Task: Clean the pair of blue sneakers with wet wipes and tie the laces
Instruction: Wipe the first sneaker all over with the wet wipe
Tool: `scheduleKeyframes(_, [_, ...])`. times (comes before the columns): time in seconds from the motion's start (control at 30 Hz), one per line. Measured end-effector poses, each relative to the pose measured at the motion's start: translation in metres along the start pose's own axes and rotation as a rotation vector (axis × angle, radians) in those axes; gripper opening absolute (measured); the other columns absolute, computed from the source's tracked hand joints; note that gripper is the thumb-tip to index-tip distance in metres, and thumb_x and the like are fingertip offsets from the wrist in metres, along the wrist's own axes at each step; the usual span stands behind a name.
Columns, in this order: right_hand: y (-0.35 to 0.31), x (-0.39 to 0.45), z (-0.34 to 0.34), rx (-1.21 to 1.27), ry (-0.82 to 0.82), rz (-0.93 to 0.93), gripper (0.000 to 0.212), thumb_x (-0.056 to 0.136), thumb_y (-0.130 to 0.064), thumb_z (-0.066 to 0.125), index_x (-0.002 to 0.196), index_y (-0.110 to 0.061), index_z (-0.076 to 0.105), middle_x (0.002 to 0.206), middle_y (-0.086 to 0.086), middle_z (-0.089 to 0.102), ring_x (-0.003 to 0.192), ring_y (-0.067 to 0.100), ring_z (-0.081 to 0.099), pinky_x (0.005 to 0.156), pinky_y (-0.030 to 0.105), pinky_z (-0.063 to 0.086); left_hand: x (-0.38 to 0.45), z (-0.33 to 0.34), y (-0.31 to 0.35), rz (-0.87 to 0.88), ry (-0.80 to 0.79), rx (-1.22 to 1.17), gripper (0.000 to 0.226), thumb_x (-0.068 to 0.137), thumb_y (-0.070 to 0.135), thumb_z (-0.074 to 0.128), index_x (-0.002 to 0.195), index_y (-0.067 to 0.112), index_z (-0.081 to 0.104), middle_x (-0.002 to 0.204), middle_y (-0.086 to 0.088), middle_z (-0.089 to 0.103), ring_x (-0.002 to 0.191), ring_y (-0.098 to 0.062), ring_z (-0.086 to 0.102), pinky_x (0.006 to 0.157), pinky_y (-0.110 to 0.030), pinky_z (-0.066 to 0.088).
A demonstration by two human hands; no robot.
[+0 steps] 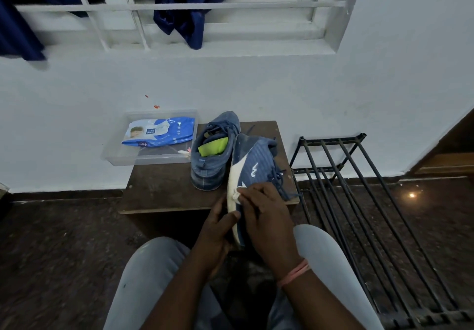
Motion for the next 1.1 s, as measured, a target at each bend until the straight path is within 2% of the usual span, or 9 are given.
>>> scheduleKeyframes(0.13, [0.011,0.039,-0.002,-0.053,-0.031,0.034,0.019,0.093,-0.003,0.063,0.107,-0.009,0.075,0.103,0.004,0.062,0.090,-0.001,0.047,0.088,0.000,0.035,0.003,-0.003,-0.002,-0.006,0.024,0.069,0.087,0.066,0.027,0.081,0.146,0.013,0.050,0.127,-0.017,0.070,0.109,-0.034,0.070,0.083,-0.043,0.059])
scheduleKeyframes(0.17, [0.016,0.049,-0.005,-0.074,-0.030,0.037,0.017,0.093,-0.005,0.064,0.104,-0.009,0.076,0.102,0.004,0.063,0.090,-0.003,0.044,0.088,0.004,0.038,0.003,-0.004,-0.003,-0.014,0.032,0.075,0.090,0.063,0.030,0.083,0.145,0.013,0.051,0.127,-0.016,0.070,0.112,-0.035,0.068,0.088,-0.046,0.058])
scheduleKeyframes(0.23, [0.021,0.057,-0.011,-0.115,-0.083,0.001,0.014,0.092,-0.011,0.067,0.101,-0.013,0.077,0.099,0.000,0.064,0.091,0.003,0.049,0.088,0.029,0.049,0.004,-0.007,-0.004,-0.014,0.040,0.082,0.087,0.063,0.031,0.084,0.144,0.016,0.053,0.132,-0.015,0.068,0.120,-0.038,0.064,0.100,-0.053,0.052])
scheduleKeyframes(0.3, [0.016,0.048,-0.016,-0.110,-0.208,-0.065,0.013,0.093,-0.014,0.068,0.101,-0.016,0.077,0.096,-0.004,0.064,0.092,0.008,0.057,0.085,0.037,0.052,0.006,-0.009,-0.004,0.004,0.022,0.081,0.083,0.068,0.030,0.083,0.144,0.016,0.054,0.135,-0.016,0.065,0.123,-0.039,0.062,0.104,-0.056,0.048])
scheduleKeyframes(0.47, [-0.007,0.022,-0.009,-0.066,-0.299,-0.145,0.015,0.093,-0.010,0.067,0.104,-0.013,0.077,0.098,0.001,0.065,0.089,0.013,0.062,0.083,0.023,0.049,0.010,-0.007,0.001,0.005,0.048,0.050,0.085,0.063,0.027,0.082,0.140,0.007,0.053,0.121,-0.016,0.072,0.107,-0.031,0.070,0.085,-0.040,0.060])
scheduleKeyframes(0.7, [0.001,0.070,0.004,-0.136,-0.191,0.074,0.014,0.096,-0.014,0.065,0.101,-0.007,0.076,0.103,0.007,0.066,0.093,0.018,0.061,0.073,0.011,0.029,0.007,-0.010,0.001,-0.002,0.006,0.081,0.087,0.064,0.032,0.082,0.144,0.015,0.052,0.133,-0.014,0.067,0.120,-0.036,0.064,0.097,-0.049,0.054])
scheduleKeyframes(0.87, [-0.008,0.030,-0.005,-0.054,-0.203,0.087,0.013,0.094,-0.003,0.065,0.099,-0.005,0.076,0.089,-0.005,0.063,0.079,-0.009,0.055,0.078,-0.002,0.034,0.008,-0.009,0.002,0.006,-0.020,0.039,0.077,0.065,0.029,0.080,0.137,0.014,0.057,0.126,-0.018,0.069,0.114,-0.035,0.067,0.093,-0.046,0.056])
scheduleKeyframes(0.97, [-0.013,0.008,-0.003,-0.025,-0.163,0.068,0.011,0.090,-0.005,0.070,0.097,-0.010,0.077,0.088,-0.004,0.065,0.084,-0.002,0.058,0.082,0.007,0.042,0.008,-0.009,0.002,0.008,-0.026,-0.004,0.074,0.064,0.028,0.079,0.134,0.012,0.058,0.122,-0.020,0.070,0.109,-0.032,0.068,0.094,-0.045,0.055])
scheduleKeyframes(1.1, [0.000,0.043,0.006,-0.057,-0.079,0.099,0.007,0.088,-0.005,0.071,0.089,-0.010,0.076,0.091,0.004,0.068,0.088,0.013,0.061,0.083,0.016,0.042,0.005,-0.007,0.003,-0.012,-0.003,-0.043,0.081,0.067,0.027,0.078,0.142,0.011,0.053,0.133,-0.023,0.064,0.120,-0.042,0.061,0.107,-0.058,0.045])
Point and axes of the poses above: each hand's wrist, its own x-axis towards the middle knuckle, its own z-axis out of the palm, y = z × x, the point moved 4 cm from there along x, towards the middle knuckle
